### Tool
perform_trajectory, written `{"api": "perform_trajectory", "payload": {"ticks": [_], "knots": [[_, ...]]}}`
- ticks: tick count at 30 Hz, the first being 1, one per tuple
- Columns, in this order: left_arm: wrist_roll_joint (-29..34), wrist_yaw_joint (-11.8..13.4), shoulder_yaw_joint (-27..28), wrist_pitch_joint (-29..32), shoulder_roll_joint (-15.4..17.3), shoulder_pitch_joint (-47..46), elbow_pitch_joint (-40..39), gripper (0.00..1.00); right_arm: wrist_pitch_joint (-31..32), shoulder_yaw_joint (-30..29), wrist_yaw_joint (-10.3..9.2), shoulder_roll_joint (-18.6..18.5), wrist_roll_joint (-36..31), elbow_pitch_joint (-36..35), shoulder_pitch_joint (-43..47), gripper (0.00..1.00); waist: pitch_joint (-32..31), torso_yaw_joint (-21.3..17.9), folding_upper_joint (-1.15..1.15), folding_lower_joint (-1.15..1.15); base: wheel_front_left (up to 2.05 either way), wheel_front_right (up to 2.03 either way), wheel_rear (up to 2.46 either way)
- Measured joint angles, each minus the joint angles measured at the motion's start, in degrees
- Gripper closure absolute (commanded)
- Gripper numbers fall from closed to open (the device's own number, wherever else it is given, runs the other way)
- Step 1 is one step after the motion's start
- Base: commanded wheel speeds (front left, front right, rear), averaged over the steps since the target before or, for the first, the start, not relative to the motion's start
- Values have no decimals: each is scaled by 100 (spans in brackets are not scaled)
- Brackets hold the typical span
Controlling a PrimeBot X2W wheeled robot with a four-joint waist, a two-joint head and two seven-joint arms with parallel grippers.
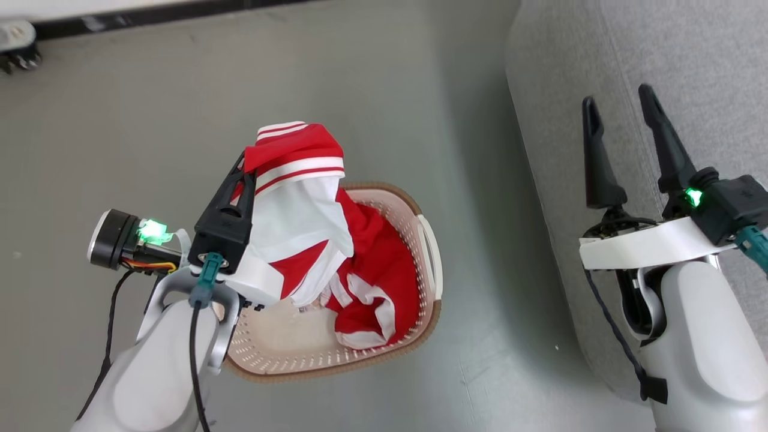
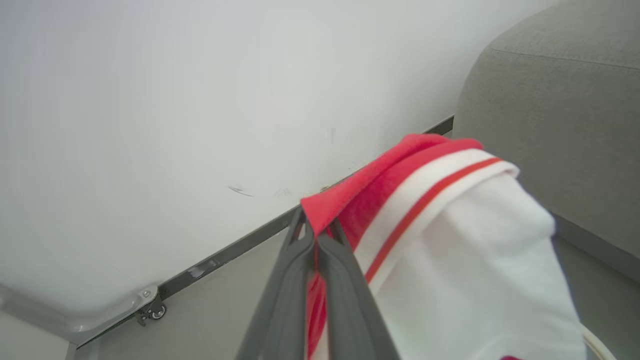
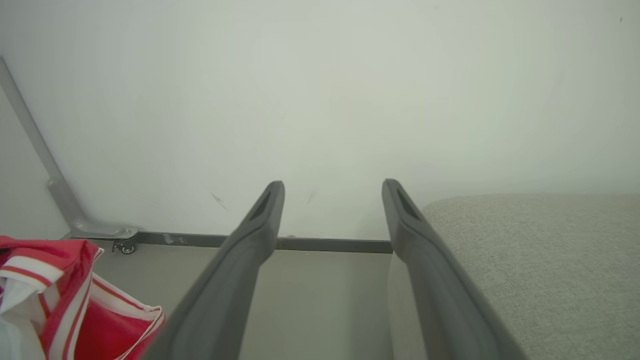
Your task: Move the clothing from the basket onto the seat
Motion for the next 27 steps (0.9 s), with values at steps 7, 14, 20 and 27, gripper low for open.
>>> {"api": "perform_trajectory", "payload": {"ticks": [7, 14, 20, 27], "knots": [[-183, -104, 59, -1, 102, 165, -258, 100, 0, 98, 0, -35, -149, 99, 93, 0, -389, 134, 0, 0, 0, 0, 0], [-388, -255, 103, 8, 143, 250, -478, 100, 27, 323, 0, -141, -197, 269, 233, 0, -787, 264, 0, 0, 0, 0, 0], [-441, -399, 115, 140, 220, 250, -664, 100, 131, 670, 0, -248, -203, 383, 269, 0, -1120, 370, 0, 0, 0, 0, 0], [-490, -514, 116, 264, 283, 245, -900, 100, 233, 949, 0, -321, -183, 475, 484, 0, -1491, 477, 0, 0, 0, 0, 0]]}}
